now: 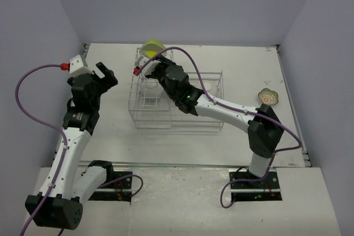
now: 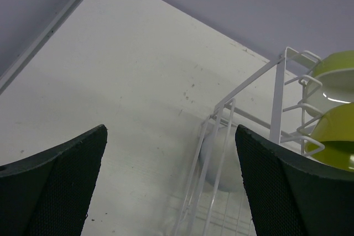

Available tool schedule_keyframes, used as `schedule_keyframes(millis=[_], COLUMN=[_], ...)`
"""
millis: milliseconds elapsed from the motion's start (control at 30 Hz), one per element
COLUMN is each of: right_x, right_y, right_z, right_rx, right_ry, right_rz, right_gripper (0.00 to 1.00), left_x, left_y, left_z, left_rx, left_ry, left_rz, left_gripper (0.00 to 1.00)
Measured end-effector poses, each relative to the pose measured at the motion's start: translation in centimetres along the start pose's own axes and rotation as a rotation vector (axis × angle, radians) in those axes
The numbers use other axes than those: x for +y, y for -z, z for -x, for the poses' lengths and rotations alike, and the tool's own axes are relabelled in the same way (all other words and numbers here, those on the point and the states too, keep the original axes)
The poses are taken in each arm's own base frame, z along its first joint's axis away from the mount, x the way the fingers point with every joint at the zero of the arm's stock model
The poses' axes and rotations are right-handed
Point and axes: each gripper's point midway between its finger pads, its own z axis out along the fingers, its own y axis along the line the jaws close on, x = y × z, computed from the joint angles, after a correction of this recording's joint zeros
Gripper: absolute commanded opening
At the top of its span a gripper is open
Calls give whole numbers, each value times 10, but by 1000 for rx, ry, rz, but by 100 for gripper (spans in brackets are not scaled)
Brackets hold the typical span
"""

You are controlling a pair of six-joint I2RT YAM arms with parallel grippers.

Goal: Unload the bowls from the dish rack

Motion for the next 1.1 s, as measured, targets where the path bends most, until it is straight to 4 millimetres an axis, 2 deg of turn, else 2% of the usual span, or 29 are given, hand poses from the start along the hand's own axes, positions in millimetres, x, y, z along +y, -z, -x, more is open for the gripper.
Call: schedule_keyframes(millis=[233,267,400,533,733,1100], right_x=[-4,-3,-5,-9,-8,-8], right_y=[2,2,-1,-3,-4,5], right_z=[-8,-10,-11,-11,-10,-7], right_rx=[1,1,-17,-34,-53,-106], right_ry=[6,11,-3,-16,-13,26], right_rz=[-63,-68,-116,-163,-208,-316], right_gripper=[21,16,6,0,0,0], left_x=[1,1,4,7,9,10], left_y=[-5,-7,-13,-16,-26,-40], left_z=[-8,-10,-23,-31,-42,-56], left_rx=[3,8,33,51,82,118], left_ry=[3,5,1,-3,-7,-17], left_rz=[-4,-4,6,13,28,40], left_gripper=[97,97,97,97,96,96])
